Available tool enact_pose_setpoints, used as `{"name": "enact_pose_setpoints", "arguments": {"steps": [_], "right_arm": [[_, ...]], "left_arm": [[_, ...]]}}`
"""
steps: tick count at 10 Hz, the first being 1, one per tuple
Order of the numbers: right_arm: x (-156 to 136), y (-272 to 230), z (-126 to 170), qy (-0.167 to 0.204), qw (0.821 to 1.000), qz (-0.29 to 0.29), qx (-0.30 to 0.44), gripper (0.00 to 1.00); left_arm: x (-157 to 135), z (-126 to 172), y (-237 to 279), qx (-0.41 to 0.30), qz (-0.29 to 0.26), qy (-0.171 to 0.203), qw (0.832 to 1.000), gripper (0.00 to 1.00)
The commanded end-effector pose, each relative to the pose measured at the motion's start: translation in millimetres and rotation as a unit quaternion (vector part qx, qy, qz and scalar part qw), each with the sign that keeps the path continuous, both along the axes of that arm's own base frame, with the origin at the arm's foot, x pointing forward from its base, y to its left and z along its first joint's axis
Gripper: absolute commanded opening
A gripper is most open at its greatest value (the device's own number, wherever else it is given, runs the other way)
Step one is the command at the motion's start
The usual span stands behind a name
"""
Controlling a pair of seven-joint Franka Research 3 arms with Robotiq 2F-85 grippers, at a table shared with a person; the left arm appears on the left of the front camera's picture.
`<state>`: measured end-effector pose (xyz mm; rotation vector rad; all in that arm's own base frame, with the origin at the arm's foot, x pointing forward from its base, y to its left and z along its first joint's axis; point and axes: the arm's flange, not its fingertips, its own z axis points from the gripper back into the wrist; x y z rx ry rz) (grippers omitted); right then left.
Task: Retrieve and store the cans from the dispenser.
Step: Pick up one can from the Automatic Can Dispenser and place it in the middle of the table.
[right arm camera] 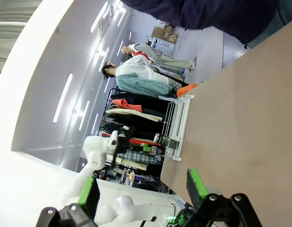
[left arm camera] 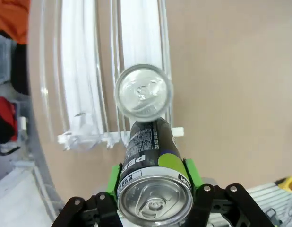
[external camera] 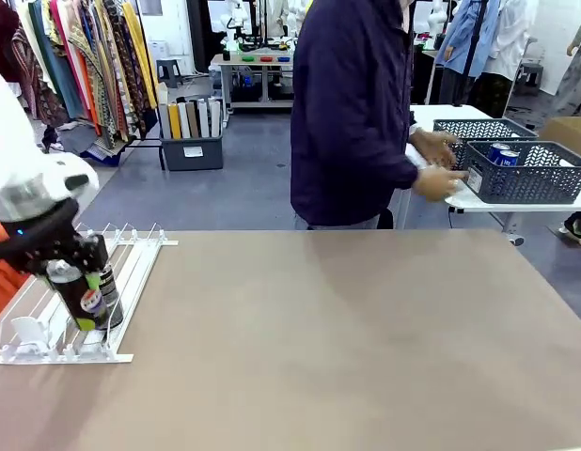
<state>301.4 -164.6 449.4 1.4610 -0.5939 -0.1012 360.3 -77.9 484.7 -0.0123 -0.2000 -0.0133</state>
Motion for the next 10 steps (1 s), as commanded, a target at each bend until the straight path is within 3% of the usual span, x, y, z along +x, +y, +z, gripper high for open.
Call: {"name": "enact_pose_setpoints", "arguments": {"steps": [1,3,5,6,7,10], "right_arm": [[2,0,4,-0.005,1.0,-0.003,0.004,1.0],[2,0,4,-0.005,1.0,-0.003,0.004,1.0],[2,0,4,-0.005,1.0,-0.003,0.004,1.0],[2,0,4,-0.005,1.0,-0.003,0.004,1.0],[2,0,4,-0.005,1.0,-0.003,0.004,1.0],[2,0,4,-0.005,1.0,-0.003,0.004,1.0]], "left_arm": [[-39,67,1,0.012,-0.042,-0.066,0.997,0.0],[-89,108,3,-0.013,-0.096,-0.13,0.987,0.0],[-107,123,23,-0.076,-0.082,-0.166,0.98,0.0],[-102,121,30,-0.104,-0.063,-0.17,0.978,0.0],[-109,133,6,-0.029,-0.082,-0.153,0.984,0.0],[-109,133,6,-0.029,-0.082,-0.153,0.984,0.0]]}}
